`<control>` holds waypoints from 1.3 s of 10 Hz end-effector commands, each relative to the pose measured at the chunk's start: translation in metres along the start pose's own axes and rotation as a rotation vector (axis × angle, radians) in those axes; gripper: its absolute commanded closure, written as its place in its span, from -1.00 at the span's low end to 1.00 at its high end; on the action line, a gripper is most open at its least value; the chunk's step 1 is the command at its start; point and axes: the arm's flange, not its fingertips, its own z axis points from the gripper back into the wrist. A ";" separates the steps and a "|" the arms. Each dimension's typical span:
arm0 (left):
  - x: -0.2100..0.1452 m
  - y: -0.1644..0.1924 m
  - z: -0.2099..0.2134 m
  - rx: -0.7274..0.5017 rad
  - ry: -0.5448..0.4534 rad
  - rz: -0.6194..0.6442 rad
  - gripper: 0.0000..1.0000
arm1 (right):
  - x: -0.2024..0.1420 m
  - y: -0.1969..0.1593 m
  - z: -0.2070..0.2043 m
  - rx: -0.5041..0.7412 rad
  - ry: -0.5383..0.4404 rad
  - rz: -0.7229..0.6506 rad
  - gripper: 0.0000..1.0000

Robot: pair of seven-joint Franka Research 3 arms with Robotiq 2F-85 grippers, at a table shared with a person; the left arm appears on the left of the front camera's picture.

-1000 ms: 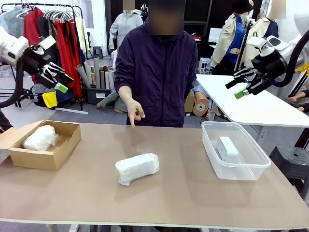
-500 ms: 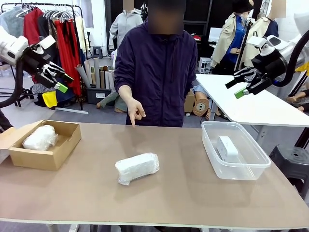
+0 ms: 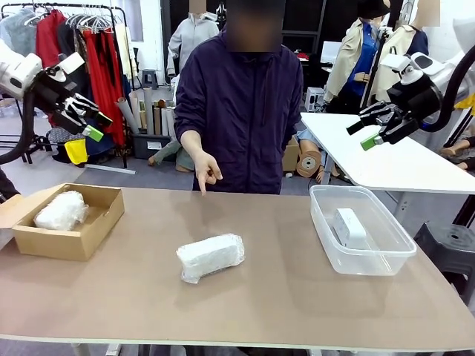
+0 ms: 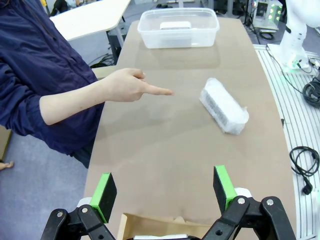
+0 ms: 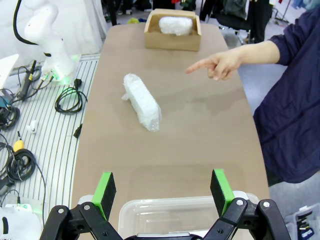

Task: Separate and place wrapped and unwrapped clocks.
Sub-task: Pick up the Digital clock indicated by the person.

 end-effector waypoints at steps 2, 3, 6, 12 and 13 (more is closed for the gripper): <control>-0.002 -0.002 0.000 -0.001 -0.018 -0.016 -1.00 | -0.001 0.005 -0.001 0.001 0.006 0.012 -1.00; -0.002 -0.002 0.000 -0.001 -0.018 -0.016 -1.00 | -0.001 0.005 -0.001 0.001 0.006 0.012 -1.00; 0.011 0.006 -0.001 -0.029 0.014 0.023 -1.00 | -0.001 0.005 -0.001 0.001 0.006 0.012 -1.00; 0.074 -0.039 -0.095 -0.068 0.235 0.009 -1.00 | -0.001 0.005 -0.001 0.001 0.006 0.012 -1.00; 0.082 -0.049 -0.121 -0.033 0.356 -0.020 -1.00 | -0.001 0.005 -0.001 0.001 0.006 0.012 -1.00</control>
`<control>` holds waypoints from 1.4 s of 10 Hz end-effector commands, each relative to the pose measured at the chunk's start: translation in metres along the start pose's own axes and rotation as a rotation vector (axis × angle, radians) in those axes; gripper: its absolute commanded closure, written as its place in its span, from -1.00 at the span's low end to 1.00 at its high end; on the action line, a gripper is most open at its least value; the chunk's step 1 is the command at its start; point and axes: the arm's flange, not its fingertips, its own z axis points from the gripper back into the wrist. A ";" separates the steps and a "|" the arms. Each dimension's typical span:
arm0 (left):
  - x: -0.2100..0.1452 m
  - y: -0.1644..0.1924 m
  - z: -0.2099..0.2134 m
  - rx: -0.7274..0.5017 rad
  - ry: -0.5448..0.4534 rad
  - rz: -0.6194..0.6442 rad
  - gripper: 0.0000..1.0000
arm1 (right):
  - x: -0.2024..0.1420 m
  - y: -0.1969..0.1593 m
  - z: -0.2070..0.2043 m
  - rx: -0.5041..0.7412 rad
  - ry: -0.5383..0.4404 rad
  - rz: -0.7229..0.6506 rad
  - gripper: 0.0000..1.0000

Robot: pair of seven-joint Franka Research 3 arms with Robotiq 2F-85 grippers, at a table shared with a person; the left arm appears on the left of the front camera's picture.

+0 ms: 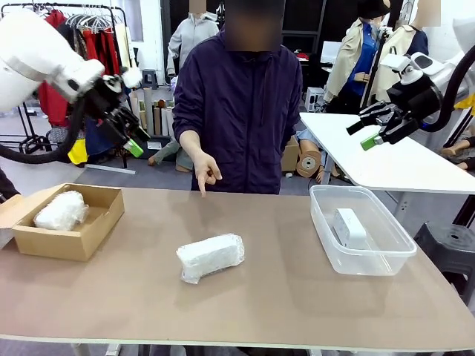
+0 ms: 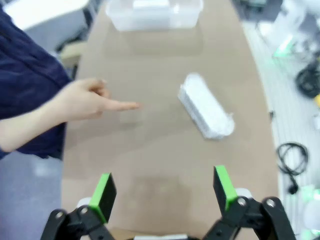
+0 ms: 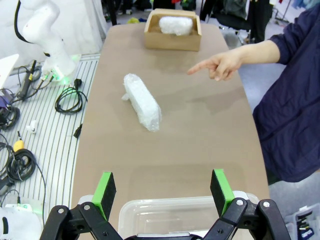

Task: Separate and place wrapped and unwrapped clocks.
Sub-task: Pick up the Digital clock indicated by the person.

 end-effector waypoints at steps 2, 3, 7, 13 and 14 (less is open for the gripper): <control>0.019 -0.027 -0.054 -0.009 0.093 0.019 -1.00 | -0.001 0.005 -0.001 0.000 0.006 0.012 -1.00; 0.020 -0.029 -0.068 -0.017 0.059 0.030 -1.00 | -0.001 0.005 -0.001 0.000 0.006 0.012 -1.00; 0.023 -0.037 -0.092 -0.067 0.068 0.034 -1.00 | -0.001 0.005 -0.001 0.000 0.006 0.012 -1.00; 0.022 -0.043 -0.106 -0.033 0.125 0.081 -1.00 | -0.001 0.005 -0.001 0.000 0.006 0.012 -1.00; 0.026 -0.046 -0.111 -0.041 0.162 0.112 -1.00 | -0.001 0.005 -0.001 0.000 0.006 0.012 -1.00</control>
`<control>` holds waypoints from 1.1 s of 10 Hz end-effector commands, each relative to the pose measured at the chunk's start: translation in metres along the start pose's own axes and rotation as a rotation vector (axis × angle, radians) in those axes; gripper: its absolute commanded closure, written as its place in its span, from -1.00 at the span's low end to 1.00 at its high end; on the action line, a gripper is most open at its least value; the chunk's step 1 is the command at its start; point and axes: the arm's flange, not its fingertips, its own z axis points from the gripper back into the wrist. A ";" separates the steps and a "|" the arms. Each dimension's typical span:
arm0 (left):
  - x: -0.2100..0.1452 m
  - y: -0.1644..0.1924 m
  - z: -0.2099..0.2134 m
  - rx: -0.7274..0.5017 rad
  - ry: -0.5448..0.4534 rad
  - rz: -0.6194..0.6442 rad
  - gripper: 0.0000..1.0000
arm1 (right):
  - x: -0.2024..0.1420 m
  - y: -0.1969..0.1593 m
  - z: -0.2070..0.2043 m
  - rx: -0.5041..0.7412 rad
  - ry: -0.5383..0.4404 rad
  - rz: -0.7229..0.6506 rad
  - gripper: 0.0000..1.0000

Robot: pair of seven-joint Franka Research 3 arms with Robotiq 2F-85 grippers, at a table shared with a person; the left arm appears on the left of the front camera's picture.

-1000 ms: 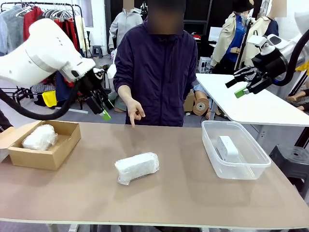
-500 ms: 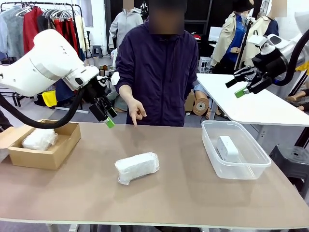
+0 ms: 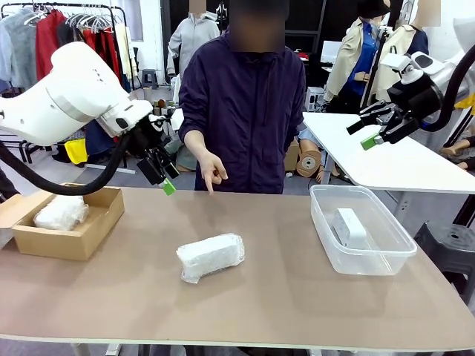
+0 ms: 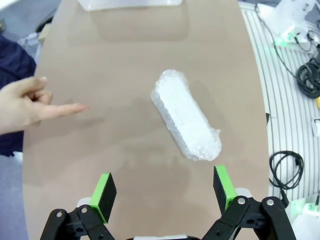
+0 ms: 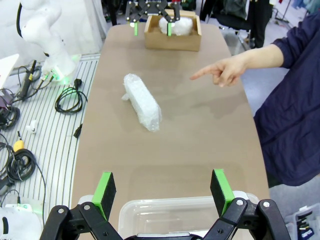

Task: Separate and place wrapped and unwrapped clocks.
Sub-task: Pick up the Digital clock indicated by the person.

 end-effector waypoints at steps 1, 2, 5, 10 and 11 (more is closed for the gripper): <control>0.009 -0.006 -0.019 0.016 0.056 0.067 -1.00 | -0.001 0.005 -0.001 0.000 0.005 0.012 -1.00; 0.015 -0.010 -0.036 0.027 0.079 0.083 -1.00 | -0.001 0.005 -0.001 0.000 0.005 0.012 -1.00; 0.033 -0.019 -0.056 0.061 0.127 0.096 -1.00 | -0.001 0.005 -0.001 0.000 0.005 0.012 -1.00; 0.050 -0.034 -0.114 0.215 0.257 0.161 -1.00 | -0.001 0.005 -0.001 0.000 0.005 0.012 -1.00; 0.052 -0.042 -0.123 0.170 0.281 0.159 -1.00 | -0.001 0.005 -0.001 0.000 0.005 0.012 -1.00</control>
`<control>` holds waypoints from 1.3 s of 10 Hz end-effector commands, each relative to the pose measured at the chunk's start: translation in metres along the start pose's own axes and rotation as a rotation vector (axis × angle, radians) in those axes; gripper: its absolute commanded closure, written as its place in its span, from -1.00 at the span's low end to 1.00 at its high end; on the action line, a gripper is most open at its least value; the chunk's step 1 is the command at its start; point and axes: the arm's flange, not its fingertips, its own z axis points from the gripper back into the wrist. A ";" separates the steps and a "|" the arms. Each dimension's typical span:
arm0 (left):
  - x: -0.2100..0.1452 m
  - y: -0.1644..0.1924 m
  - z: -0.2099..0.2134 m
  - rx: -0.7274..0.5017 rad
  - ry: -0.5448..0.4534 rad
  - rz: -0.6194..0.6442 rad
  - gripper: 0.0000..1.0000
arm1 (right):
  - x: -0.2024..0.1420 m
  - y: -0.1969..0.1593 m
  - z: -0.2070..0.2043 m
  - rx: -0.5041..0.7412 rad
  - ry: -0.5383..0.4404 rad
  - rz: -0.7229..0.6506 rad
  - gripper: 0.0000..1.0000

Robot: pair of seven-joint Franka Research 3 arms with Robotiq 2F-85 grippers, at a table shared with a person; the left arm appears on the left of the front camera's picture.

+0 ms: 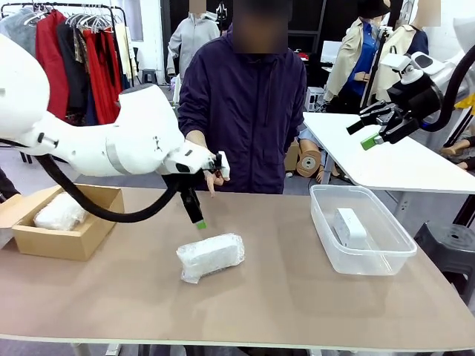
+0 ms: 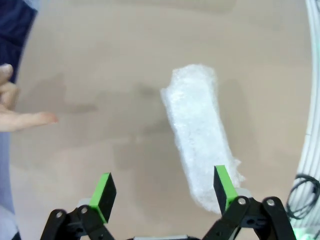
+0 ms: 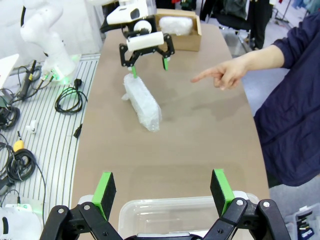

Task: Separate and place wrapped and unwrapped clocks.
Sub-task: Pick up the Digital clock indicated by the person.

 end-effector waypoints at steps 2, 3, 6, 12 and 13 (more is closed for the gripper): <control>0.013 -0.020 -0.015 -0.048 0.045 0.029 -1.00 | -0.001 0.005 -0.001 0.000 0.005 0.012 -1.00; 0.018 -0.015 -0.004 -0.098 -0.080 0.060 -1.00 | -0.001 0.005 -0.001 0.000 0.005 0.012 -1.00; 0.010 -0.020 -0.017 -0.033 0.043 0.013 -1.00 | -0.001 0.005 -0.001 0.000 0.005 0.012 -1.00; 0.021 -0.024 -0.031 0.022 0.103 0.146 -1.00 | -0.001 0.005 -0.001 0.000 0.005 0.012 -1.00; 0.020 -0.025 -0.031 0.018 0.122 0.136 -1.00 | -0.001 0.005 -0.001 0.000 0.005 0.012 -1.00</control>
